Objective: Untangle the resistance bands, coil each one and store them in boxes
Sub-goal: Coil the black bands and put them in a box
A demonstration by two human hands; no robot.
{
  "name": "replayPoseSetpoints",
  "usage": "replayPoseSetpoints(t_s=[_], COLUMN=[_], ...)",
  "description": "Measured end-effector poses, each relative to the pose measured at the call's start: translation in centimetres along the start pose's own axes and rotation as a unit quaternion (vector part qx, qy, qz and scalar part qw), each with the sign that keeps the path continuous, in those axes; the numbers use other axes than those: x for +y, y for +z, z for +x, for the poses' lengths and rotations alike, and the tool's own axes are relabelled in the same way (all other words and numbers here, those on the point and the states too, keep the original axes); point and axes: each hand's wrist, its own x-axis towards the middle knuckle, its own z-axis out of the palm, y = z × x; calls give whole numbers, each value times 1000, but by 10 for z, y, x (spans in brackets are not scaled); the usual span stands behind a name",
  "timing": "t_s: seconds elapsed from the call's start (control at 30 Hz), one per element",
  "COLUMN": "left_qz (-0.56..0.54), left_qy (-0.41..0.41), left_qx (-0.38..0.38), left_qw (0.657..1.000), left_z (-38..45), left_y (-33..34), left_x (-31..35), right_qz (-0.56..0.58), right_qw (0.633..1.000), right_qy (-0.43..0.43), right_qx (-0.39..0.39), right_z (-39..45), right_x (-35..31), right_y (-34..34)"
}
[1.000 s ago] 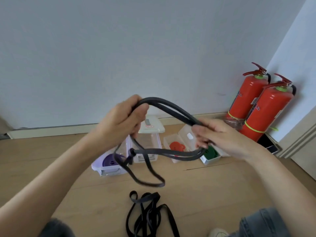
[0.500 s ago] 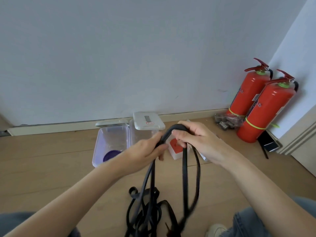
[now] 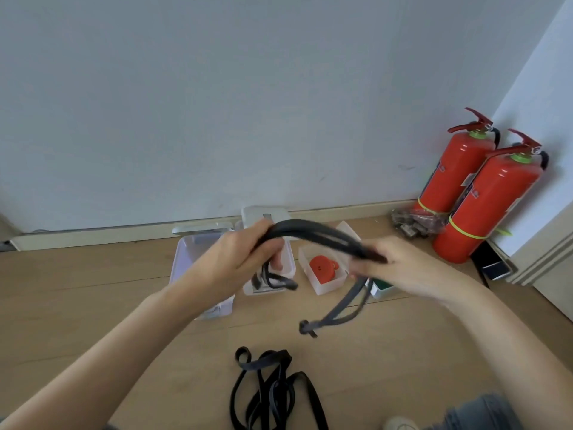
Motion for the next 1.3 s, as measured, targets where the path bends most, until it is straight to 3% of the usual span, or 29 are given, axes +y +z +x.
replayPoseSetpoints(t_s=[0.07, 0.13, 0.23, 0.47, 0.6, 0.73, 0.83, 0.9, 0.97, 1.13, 1.23, 1.3], left_qz=[62, 164, 241, 142, 147, 50, 45, 109, 147, 116, 116, 84], left_qy=[22, 38, 32, -67, -81, -11, 79, 108, 90, 26, -33, -50], left_qx=[-61, -129, -155, -168, -149, -27, -15, -27, -63, -115, -155, -127], left_qw=[996, 977, 958, 973, 974, 998, 996, 988, 983, 986, 981, 987], left_z=[2, 6, 14, -13, -16, -9, -8, -8, -5, -6, -13, -14], left_y=[0, 15, 32, 42, 37, 19, 10, 14, 18, 26, 34, 31], left_x=[9, 9, 1, -32, -38, -9, 15, 17, 11, -10, -20, -17], right_qz=[-51, -5, 21, 10, 23, -36, -98, -38, 55, 121, 187, 162], right_qw=[997, 999, 997, 996, 996, 997, 994, 994, 993, 986, 977, 983], right_qy=[26, -5, -79, -75, -53, -25, 2, 11, -25, -111, -99, -81], right_qx=[-56, -48, -14, 44, 69, 58, -43, -97, -100, -33, 36, 38], right_z=[1, 4, 12, 13, 12, 11, 10, 9, 9, 6, 4, 3], right_x=[-3, -16, -28, -23, -12, -3, -2, -8, -16, -32, -28, -23], right_y=[12, 29, 50, 28, 26, 19, 23, 28, 31, 30, 17, 10])
